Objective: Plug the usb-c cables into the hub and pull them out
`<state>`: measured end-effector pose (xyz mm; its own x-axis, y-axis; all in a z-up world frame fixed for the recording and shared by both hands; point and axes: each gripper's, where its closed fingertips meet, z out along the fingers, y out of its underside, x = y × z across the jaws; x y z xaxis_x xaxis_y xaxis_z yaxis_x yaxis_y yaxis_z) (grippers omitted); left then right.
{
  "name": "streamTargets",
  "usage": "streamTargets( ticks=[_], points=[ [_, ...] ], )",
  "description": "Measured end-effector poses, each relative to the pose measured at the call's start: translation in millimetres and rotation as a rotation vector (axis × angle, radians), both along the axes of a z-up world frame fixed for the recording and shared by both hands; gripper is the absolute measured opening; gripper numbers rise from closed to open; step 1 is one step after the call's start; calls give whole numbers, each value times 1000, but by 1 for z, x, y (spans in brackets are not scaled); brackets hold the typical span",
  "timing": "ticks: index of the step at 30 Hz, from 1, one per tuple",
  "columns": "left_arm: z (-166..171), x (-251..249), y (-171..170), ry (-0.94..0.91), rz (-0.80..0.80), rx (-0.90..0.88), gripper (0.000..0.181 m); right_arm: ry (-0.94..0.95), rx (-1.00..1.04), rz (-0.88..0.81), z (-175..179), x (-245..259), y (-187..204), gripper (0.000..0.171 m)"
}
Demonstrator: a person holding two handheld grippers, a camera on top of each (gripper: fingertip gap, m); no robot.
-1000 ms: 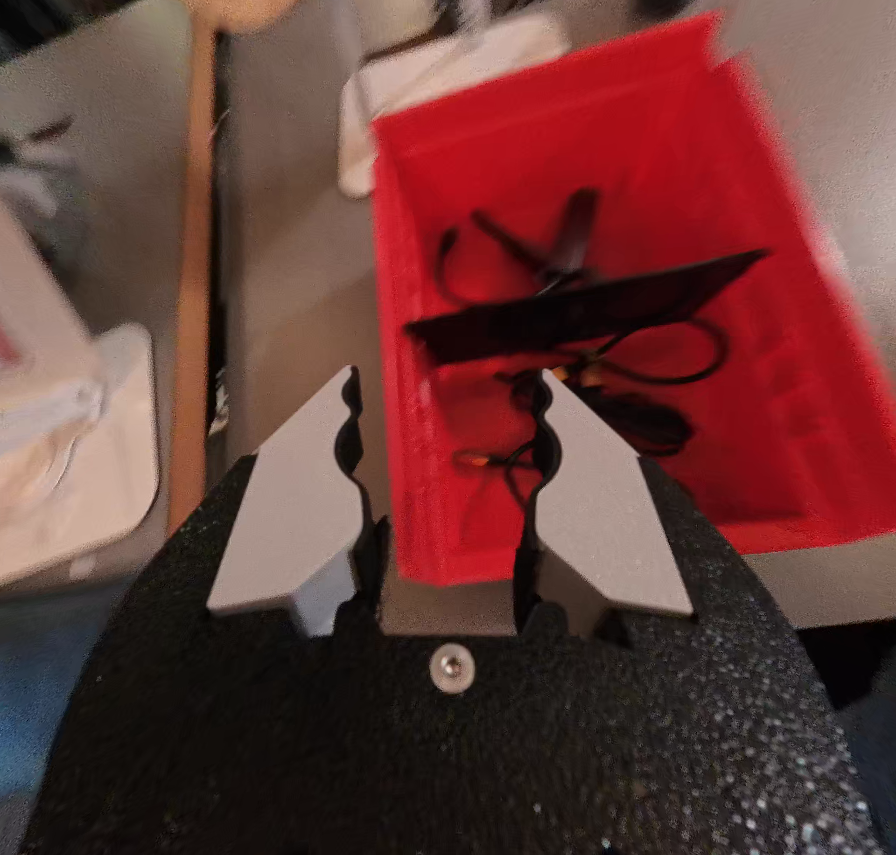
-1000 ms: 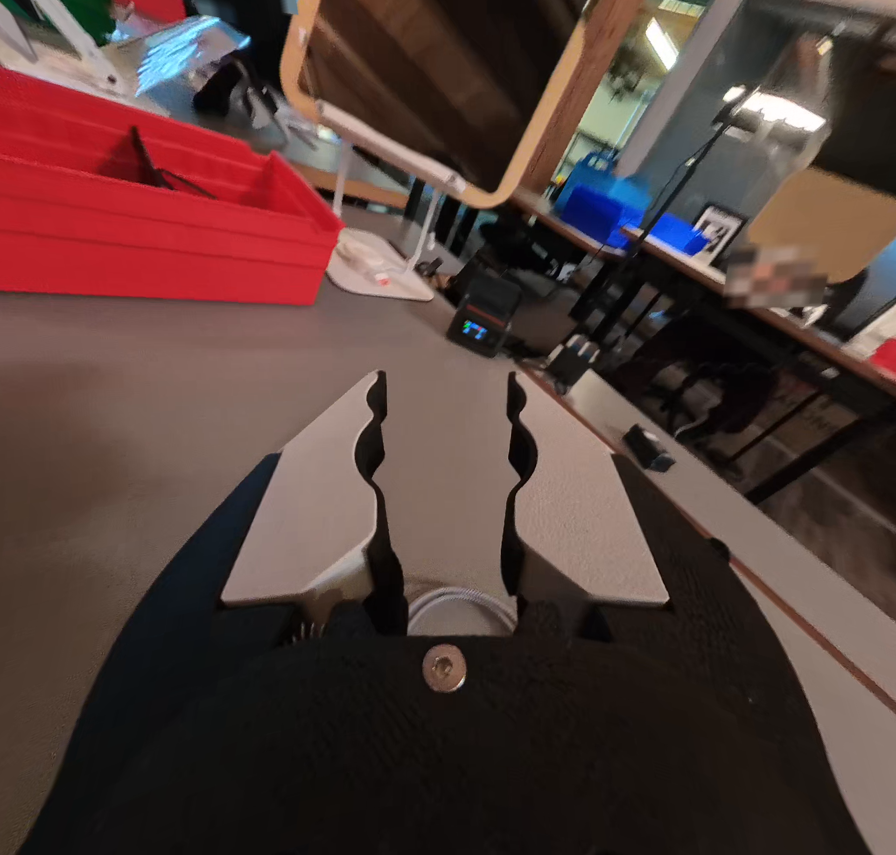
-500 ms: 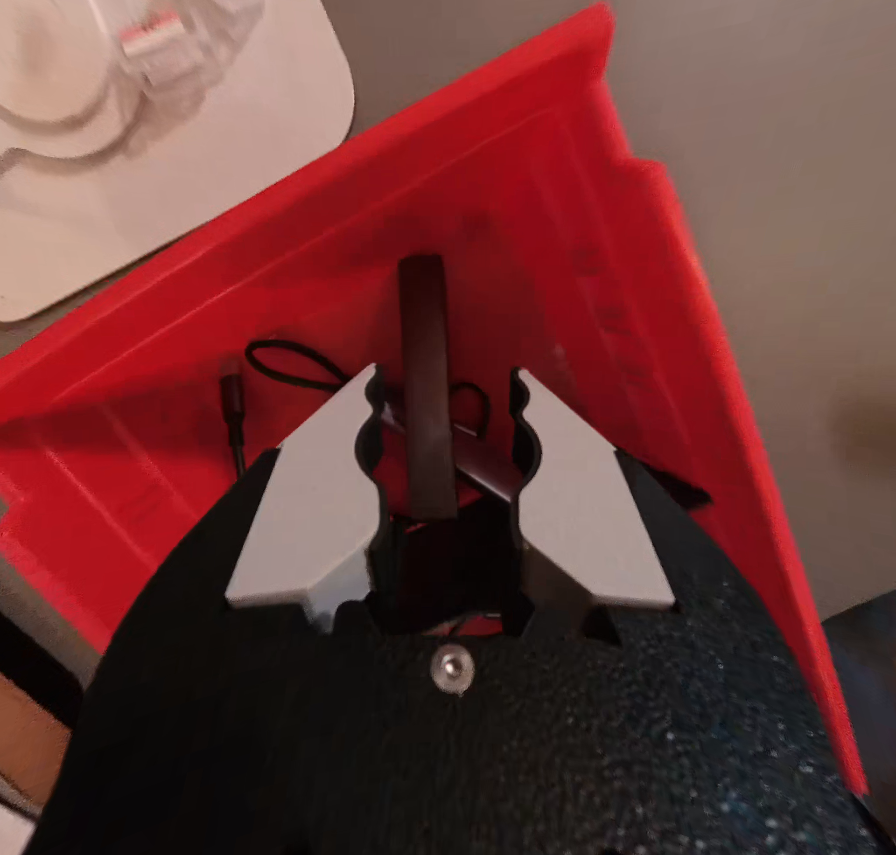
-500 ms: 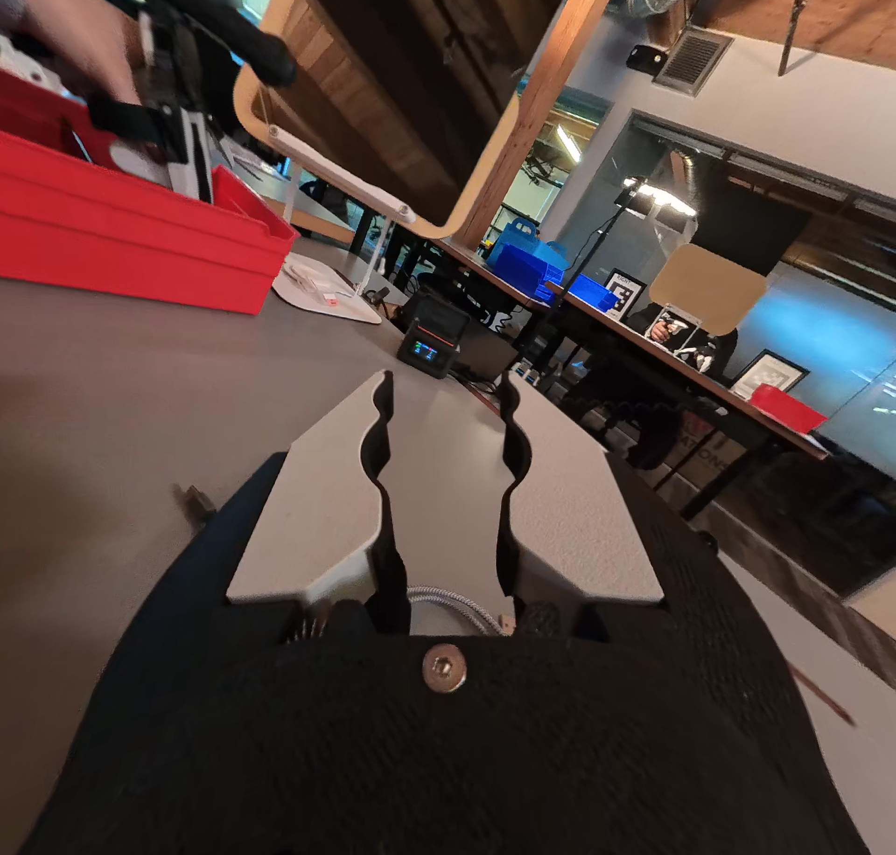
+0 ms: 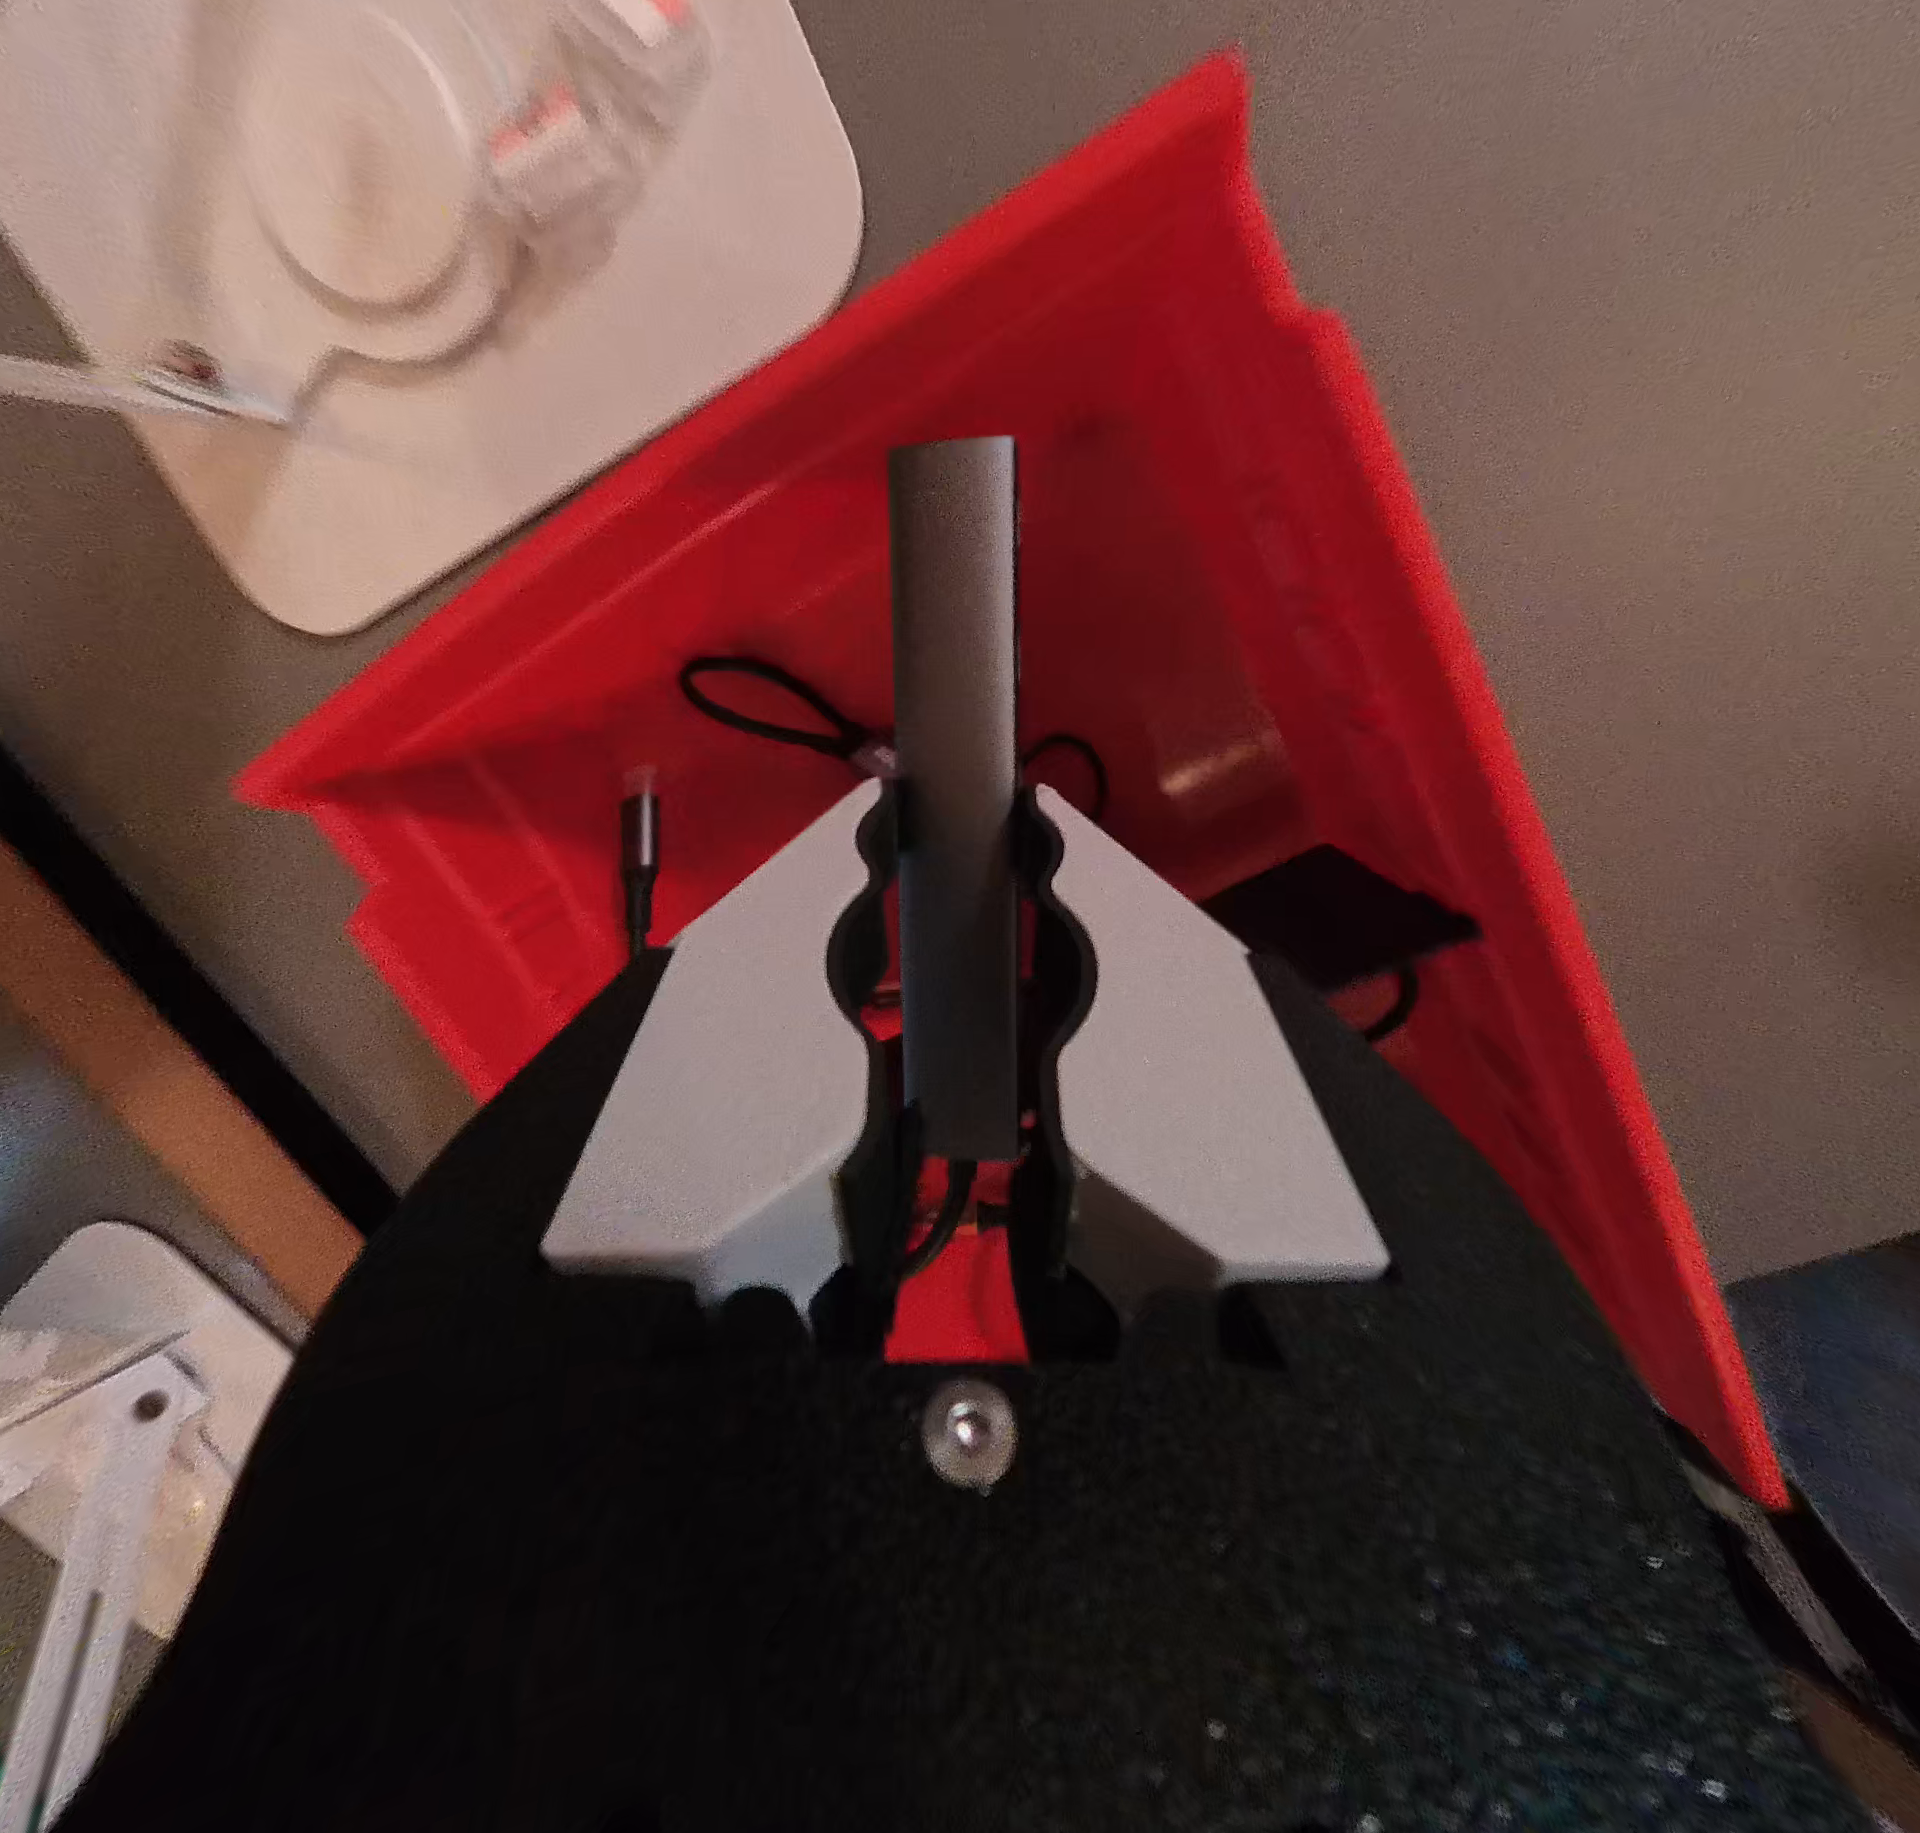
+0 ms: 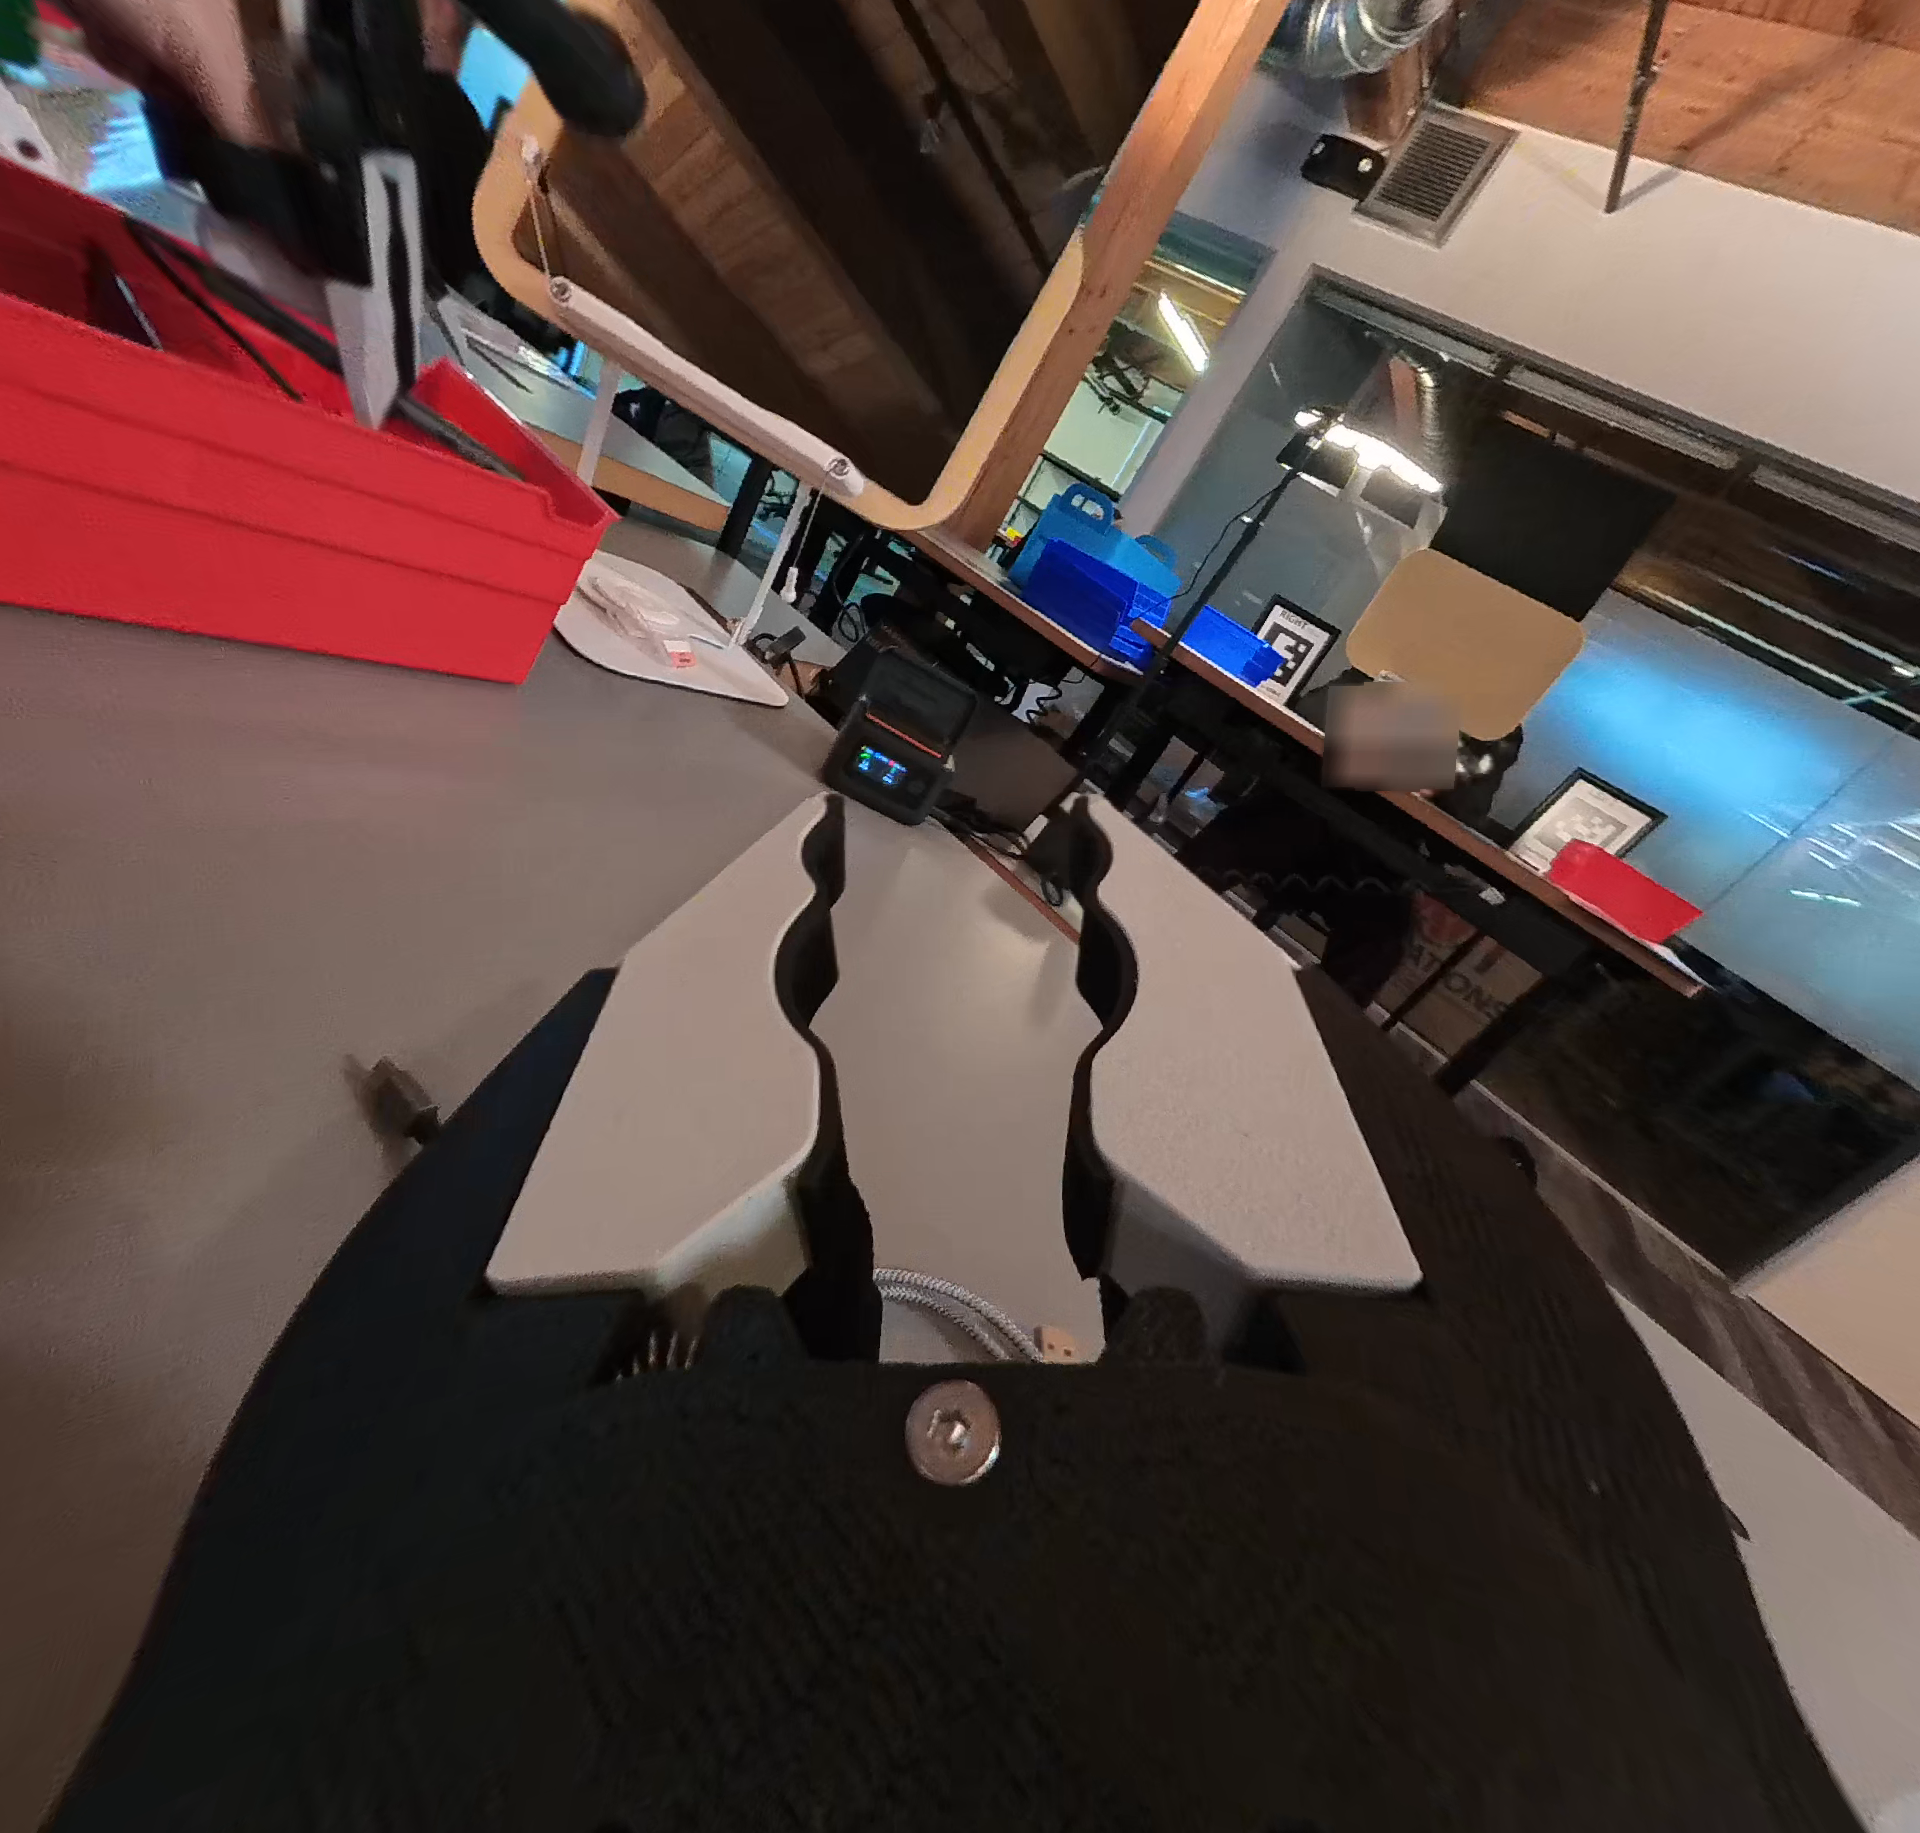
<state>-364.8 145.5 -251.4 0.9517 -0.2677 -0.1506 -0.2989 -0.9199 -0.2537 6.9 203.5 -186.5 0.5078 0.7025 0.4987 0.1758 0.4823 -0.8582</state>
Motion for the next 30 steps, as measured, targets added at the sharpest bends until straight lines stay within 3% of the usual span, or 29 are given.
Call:
streamTargets(
  ticks=[1, 6, 9, 12, 16, 20, 25, 30],
  points=[
    [17, 2, 1, 2, -5, 45, 21, 8, -1, -6, 2, 2, 1, 43],
    [113, 32, 8, 18, -95, 307, 21, 39, -6, -42, 7, 9, 6, 42],
    [168, 90, 18, -55, -267, 506, 20, 70, -15, -41, 11, 14, 8, 42],
    [192, 160, 23, -154, -426, 622, 20, 131, -49, -14, 15, 19, 8, 43],
    [177, 231, 38, -117, -569, 762, 20, 197, -139, 1, 14, 25, 18, 45],
    [137, 282, 58, -64, -636, 947, 20, 264, -250, 116, 14, 23, 14, 47],
    [80, 315, 72, 174, -714, 1142, 20, 370, -621, 413, 8, 4, 0, 52],
    [43, 337, 69, 270, -802, 1225, 20, 330, -680, 416, -4, -7, -2, 45]
  ],
)
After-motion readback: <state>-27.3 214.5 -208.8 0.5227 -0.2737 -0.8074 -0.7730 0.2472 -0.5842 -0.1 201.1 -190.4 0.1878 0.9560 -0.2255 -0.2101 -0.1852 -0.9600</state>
